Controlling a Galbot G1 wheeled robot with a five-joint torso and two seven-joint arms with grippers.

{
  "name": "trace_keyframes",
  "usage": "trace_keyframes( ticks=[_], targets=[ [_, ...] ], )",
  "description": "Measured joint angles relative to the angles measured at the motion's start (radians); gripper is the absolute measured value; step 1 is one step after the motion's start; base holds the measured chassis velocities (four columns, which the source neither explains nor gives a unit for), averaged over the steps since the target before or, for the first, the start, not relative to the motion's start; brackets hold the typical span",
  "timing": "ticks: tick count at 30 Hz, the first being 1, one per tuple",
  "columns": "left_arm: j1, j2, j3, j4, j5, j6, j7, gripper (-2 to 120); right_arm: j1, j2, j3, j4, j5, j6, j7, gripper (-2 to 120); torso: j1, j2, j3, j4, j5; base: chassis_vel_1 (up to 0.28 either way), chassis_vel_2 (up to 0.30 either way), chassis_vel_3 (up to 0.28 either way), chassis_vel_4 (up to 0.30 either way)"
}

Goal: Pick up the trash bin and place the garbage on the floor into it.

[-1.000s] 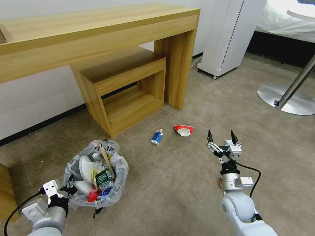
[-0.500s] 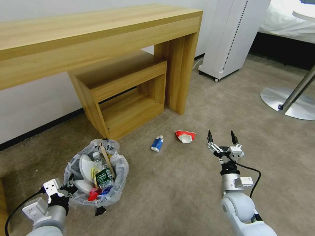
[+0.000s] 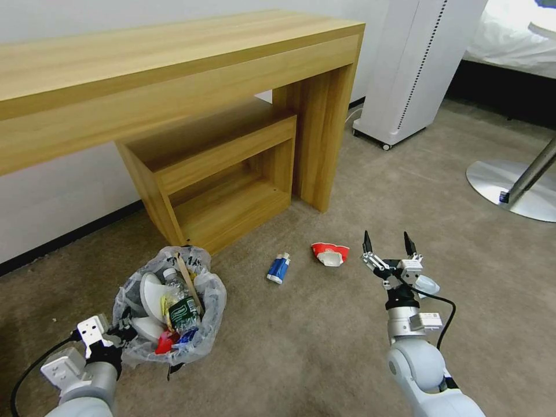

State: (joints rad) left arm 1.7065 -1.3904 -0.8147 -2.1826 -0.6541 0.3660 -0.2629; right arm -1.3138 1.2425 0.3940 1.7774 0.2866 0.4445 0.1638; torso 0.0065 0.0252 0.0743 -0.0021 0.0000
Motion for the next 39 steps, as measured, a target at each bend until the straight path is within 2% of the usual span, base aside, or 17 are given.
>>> trace_keyframes(
  ticks=[39],
  targets=[
    [-0.014,0.008,-0.001,0.02,-0.005,-0.001,0.0,0,0.007,0.008,-0.001,-0.019,-0.001,0.004,-0.009,100,0.0,0.0,0.0,0.0,0.0,-0.01,-0.009,-0.009,-0.008]
  ],
)
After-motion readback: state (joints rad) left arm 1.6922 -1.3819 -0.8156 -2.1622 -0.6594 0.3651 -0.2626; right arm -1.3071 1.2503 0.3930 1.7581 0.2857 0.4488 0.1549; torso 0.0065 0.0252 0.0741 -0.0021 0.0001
